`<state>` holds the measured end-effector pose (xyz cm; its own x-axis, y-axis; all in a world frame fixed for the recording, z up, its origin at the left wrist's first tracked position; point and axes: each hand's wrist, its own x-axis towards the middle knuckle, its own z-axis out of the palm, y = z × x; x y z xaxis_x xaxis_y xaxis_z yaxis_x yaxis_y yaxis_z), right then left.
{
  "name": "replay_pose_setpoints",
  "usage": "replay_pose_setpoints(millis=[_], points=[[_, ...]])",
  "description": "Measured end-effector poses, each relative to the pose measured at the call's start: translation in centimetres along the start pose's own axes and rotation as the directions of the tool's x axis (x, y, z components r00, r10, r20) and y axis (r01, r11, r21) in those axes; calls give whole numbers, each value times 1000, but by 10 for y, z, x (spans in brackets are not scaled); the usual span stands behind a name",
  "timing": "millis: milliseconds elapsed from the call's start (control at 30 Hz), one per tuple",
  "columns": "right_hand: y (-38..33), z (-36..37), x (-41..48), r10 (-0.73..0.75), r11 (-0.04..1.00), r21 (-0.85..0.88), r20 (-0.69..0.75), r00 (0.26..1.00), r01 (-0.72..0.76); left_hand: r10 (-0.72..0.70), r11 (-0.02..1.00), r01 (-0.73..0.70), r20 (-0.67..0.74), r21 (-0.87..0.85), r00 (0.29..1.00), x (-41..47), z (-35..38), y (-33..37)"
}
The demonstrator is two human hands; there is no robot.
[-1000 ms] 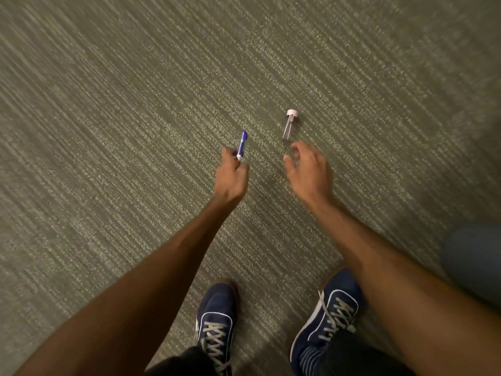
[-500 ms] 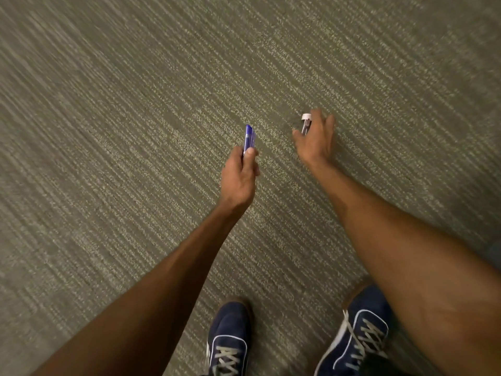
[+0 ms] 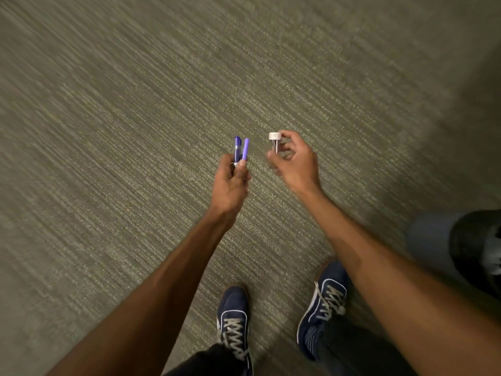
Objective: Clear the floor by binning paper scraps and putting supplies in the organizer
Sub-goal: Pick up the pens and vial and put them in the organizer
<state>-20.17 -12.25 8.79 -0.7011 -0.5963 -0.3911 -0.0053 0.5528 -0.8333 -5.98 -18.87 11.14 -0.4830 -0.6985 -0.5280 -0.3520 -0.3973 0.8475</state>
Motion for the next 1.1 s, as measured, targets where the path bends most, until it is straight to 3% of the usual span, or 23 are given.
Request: replay_pose_setpoints(millis=[267, 533, 667, 767, 1100], points=[[-139, -93, -110, -24, 968, 249, -5, 1000, 24, 33, 999, -29, 142, -33, 989, -106, 2, 141], [-246, -191, -236, 10, 937, 347, -164, 986, 48, 64, 998, -67, 229, 8, 971, -224, 18, 274], [-283, -238, -297, 72, 924, 382, -254, 965, 31, 20, 1000, -15, 294, -19, 956, -285, 37, 323], [-300, -274, -346, 87, 929, 368, -325, 942, 41, -35, 999, 44, 379, -15, 925, -325, 57, 355], [-334, -396, -478, 155, 918, 389, -530, 834, 77, -84, 996, 46, 626, 77, 775, -444, 168, 442]])
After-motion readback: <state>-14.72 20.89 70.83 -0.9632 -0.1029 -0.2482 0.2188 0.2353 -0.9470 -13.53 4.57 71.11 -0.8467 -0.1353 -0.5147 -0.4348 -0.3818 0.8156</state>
